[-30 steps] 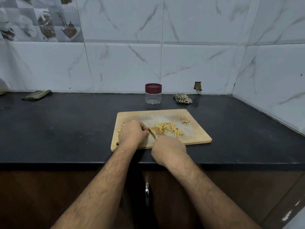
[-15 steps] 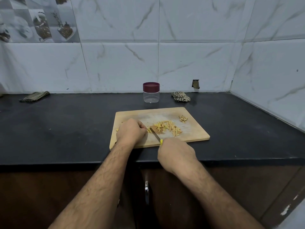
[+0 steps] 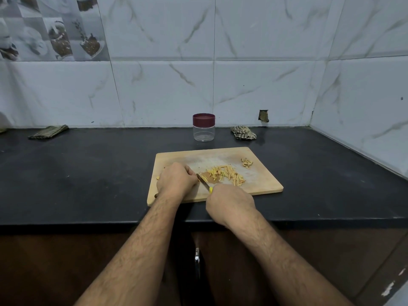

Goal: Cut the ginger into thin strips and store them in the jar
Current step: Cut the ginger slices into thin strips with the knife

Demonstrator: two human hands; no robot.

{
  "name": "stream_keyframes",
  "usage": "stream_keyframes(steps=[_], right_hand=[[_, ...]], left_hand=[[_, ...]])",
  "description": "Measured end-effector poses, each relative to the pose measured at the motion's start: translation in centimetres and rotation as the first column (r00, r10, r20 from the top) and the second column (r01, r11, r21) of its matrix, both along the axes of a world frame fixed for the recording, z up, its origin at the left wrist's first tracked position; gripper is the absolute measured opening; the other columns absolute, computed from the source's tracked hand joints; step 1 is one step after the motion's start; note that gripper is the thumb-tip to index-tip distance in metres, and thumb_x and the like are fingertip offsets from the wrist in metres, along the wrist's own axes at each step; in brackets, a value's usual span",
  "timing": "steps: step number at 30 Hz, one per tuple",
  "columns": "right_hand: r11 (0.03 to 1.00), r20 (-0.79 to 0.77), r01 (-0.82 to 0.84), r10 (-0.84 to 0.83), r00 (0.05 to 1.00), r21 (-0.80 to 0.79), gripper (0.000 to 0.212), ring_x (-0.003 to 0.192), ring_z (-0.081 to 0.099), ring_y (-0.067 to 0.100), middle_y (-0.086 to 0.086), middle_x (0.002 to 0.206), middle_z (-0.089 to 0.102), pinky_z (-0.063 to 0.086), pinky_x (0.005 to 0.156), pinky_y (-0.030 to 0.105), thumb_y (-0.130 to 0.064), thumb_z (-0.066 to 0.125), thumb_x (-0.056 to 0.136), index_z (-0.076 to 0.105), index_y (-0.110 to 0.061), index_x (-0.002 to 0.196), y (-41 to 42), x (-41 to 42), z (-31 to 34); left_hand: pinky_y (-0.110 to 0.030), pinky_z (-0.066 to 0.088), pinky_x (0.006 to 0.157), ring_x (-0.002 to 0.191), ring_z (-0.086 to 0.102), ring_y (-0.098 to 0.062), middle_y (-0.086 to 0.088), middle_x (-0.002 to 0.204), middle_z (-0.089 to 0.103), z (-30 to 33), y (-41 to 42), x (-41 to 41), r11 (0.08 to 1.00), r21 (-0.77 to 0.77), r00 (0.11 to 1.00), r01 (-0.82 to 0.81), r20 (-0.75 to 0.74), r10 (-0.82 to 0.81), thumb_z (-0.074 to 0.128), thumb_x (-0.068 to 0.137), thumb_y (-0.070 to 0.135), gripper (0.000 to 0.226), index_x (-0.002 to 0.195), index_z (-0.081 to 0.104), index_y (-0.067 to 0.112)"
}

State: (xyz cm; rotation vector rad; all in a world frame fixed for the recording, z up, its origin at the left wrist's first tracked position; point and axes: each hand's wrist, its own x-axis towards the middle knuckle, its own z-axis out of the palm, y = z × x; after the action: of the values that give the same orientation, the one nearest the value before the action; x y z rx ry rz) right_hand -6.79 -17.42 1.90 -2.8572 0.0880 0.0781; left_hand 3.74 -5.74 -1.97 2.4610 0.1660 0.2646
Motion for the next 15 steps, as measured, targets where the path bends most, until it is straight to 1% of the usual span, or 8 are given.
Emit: stream_keyframes(steps=[5, 8, 9, 12, 15], right_hand=[[1.0, -0.035, -0.007, 0.006, 0.999, -0.029, 0.026, 0.086, 0.052, 0.023, 0.003, 0.098, 0.055, 0.042, 0.073, 0.033, -0.016, 0.045, 0.097, 0.06, -0.014, 0.118, 0.2, 0.5, 0.1], [0.999, -0.053, -0.015, 0.013, 0.998, -0.033, 0.027, 0.087, 0.05, 0.022, 0.004, 0.11, 0.061, 0.042, 0.077, 0.033, -0.014, 0.047, 0.096, 0.059, -0.014, 0.12, 0.5, 0.7, 0.3], [0.999, -0.057, -0.017, 0.015, 0.998, -0.034, 0.027, 0.087, 0.05, 0.022, 0.004, 0.11, 0.061, 0.042, 0.077, 0.034, -0.013, 0.048, 0.096, 0.059, -0.014, 0.12, 0.5, 0.7, 0.3], [0.998, -0.096, -0.001, -0.005, 0.995, -0.059, 0.027, 0.086, 0.052, 0.024, 0.004, 0.101, 0.056, 0.043, 0.072, 0.034, -0.011, 0.052, 0.093, 0.059, -0.014, 0.119, 0.3, 0.3, 0.0], [0.999, -0.106, 0.022, -0.026, 0.994, -0.041, 0.024, 0.088, 0.057, 0.026, 0.006, 0.107, 0.061, 0.048, 0.071, 0.035, -0.013, 0.052, 0.094, 0.06, -0.014, 0.116, -0.2, -0.6, -0.7]], left_hand=[[-0.027, 0.041, 0.062, 0.089, 0.063, -0.018, 0.01, 0.088, 0.07, 0.0, 0.0, 0.0, 1.0, 0.003, 1.0, -0.009, -0.006, 0.009, 0.067, 0.082, 0.03, 0.012, 0.071, 0.069, 0.027], [-0.027, 0.041, 0.063, 0.087, 0.063, -0.018, 0.009, 0.087, 0.07, 0.1, -0.1, -0.1, 1.0, 0.008, 1.0, -0.023, -0.008, 0.023, 0.066, 0.084, 0.031, 0.014, 0.072, 0.069, 0.026], [-0.027, 0.041, 0.063, 0.087, 0.063, -0.018, 0.009, 0.087, 0.07, 0.1, -0.1, -0.1, 1.0, 0.009, 1.0, -0.025, -0.009, 0.025, 0.065, 0.084, 0.031, 0.014, 0.072, 0.069, 0.026], [-0.027, 0.042, 0.063, 0.087, 0.062, -0.018, 0.01, 0.087, 0.07, 0.2, -0.2, -0.2, 1.0, 0.01, 1.0, -0.029, -0.012, 0.029, 0.066, 0.085, 0.032, 0.014, 0.072, 0.069, 0.026], [-0.027, 0.041, 0.062, 0.086, 0.062, -0.017, 0.01, 0.087, 0.069, 0.2, -0.3, -0.3, 0.999, 0.017, 1.0, -0.029, -0.006, 0.029, 0.066, 0.086, 0.032, 0.014, 0.074, 0.069, 0.026]])
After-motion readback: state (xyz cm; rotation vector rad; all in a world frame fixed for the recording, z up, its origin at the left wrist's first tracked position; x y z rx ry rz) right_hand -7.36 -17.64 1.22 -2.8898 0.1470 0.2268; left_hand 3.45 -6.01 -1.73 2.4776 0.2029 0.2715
